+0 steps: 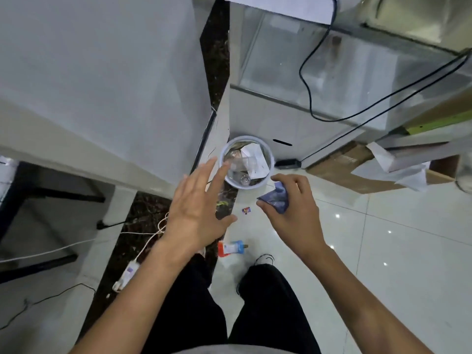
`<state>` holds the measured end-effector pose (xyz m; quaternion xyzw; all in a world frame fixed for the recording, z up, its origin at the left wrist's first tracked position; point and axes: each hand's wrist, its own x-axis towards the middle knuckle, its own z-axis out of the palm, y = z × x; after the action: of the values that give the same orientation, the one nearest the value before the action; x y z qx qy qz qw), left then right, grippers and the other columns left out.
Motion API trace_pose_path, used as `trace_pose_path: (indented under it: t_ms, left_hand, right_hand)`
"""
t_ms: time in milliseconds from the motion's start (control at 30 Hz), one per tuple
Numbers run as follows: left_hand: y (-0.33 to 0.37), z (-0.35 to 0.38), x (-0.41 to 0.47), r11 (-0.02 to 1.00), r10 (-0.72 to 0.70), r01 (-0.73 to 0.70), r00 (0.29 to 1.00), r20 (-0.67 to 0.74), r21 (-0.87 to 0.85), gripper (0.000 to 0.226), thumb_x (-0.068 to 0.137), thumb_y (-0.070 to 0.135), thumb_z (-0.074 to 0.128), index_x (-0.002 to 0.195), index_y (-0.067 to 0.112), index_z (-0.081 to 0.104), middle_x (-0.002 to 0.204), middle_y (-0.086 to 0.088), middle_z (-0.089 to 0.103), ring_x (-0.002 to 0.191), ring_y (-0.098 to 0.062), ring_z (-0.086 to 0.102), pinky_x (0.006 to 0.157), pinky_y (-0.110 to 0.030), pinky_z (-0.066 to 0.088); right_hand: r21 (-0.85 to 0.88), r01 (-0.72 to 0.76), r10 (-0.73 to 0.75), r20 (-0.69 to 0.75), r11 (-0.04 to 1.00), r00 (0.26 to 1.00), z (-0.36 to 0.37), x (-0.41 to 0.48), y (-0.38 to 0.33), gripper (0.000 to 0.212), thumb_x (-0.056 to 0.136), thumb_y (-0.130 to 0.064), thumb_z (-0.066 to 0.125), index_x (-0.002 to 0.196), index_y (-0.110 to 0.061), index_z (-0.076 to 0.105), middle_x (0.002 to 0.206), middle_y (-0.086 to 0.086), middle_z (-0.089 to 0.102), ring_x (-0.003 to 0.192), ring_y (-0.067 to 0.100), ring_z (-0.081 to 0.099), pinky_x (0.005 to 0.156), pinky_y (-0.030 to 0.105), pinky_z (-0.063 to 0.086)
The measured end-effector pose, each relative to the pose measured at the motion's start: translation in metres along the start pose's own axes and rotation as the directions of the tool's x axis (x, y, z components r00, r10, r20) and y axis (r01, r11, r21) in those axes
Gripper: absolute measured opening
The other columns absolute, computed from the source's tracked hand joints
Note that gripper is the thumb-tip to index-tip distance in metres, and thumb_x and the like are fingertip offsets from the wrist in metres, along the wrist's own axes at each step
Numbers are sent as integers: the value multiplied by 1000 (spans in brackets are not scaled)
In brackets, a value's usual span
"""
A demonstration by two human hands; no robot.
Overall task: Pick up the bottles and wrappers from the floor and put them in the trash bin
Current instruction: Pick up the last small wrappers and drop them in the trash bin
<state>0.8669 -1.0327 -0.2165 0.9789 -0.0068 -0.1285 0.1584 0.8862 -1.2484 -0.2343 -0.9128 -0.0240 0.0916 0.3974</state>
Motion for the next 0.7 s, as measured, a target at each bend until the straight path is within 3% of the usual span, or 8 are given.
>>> trace_pose_path:
  t_ms: [133,300,533,700]
  left_hand:
    - [-19,51,60,999,44,-45,999,24,27,111,76,61,73,160,28,9,168,2,6,153,-23,9,123,-48,14]
    - [-59,121,127,993,59,-69,993,100,97,110,76,61,70,160,30,5,168,1,7,154,-23,10,124,-47,14]
    - [-126,212,195,1000,4,-5,971,238,7,111,82,68,62,156,34,-13,167,8,-13,153,-15,-7,125,-43,5]
    - [-162,276,213,999,12,-5,985,173,-38,114,77,66,69,159,28,-1,168,0,3,153,-21,7,123,-49,15]
  right_hand:
    - [-31,-51,52,34,998,998,37,53,39,50,85,-36,79,128,-31,55,123,-15,41,94,-1,51,73,11,42]
    - [-96,-74,79,50,993,996,106,117,94,54,81,-32,83,128,-22,58,127,0,50,99,15,62,75,23,48]
    - [-233,-107,141,136,967,981,203,235,162,56,85,-34,77,134,-24,51,132,4,47,109,25,57,79,31,42]
    - [-418,-11,112,216,908,970,259,309,202,63,87,-42,71,142,-22,47,139,11,48,116,35,56,90,39,46]
